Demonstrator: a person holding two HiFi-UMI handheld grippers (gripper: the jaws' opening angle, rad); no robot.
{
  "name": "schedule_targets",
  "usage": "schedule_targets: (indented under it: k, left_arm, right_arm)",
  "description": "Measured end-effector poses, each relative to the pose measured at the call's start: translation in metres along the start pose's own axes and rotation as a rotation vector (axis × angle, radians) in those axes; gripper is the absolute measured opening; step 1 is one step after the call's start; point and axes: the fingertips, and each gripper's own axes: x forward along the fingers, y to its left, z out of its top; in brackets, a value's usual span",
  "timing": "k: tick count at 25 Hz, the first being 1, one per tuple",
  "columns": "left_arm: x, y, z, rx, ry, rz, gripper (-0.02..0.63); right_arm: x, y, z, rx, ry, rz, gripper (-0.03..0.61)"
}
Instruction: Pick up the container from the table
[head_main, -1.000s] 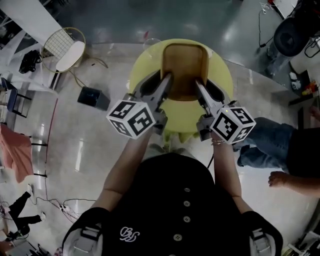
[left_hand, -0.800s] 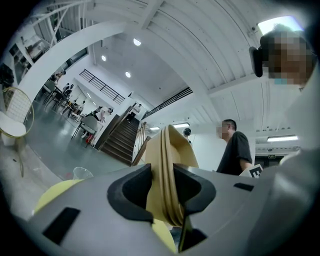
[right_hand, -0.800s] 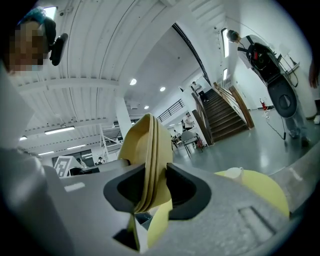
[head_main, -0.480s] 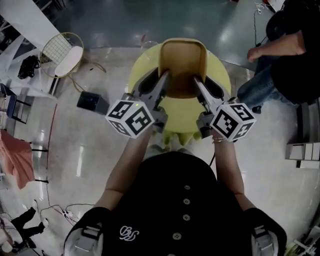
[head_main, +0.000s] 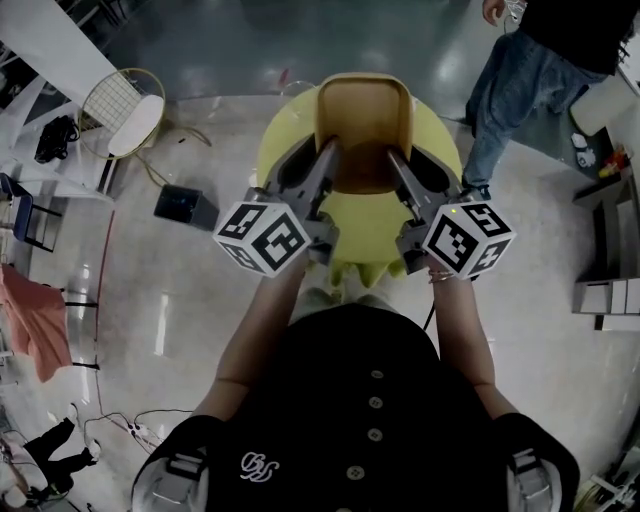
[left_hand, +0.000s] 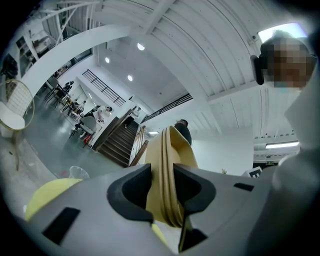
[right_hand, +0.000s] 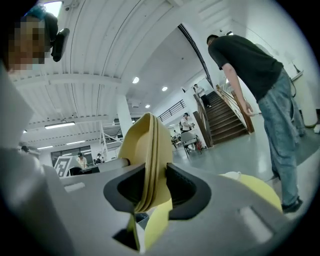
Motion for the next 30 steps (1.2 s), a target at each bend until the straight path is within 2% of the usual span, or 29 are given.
schedule_targets:
  k: [11,30]
  left_arm:
    - [0.0011,0.0021,-0.0054,-0.011,0.028,0.008,0.112]
    - [0.0024,0.004,-0.0091,-0.009,0.029,0.007,0.114]
  right_arm:
    - [-0.0006,-0.0033,-0.0048,0.013,0.024,-0.014,0.101]
    - [0.0008,-0.0078,-0.0083,0.007,0.026,-0.026,0.095]
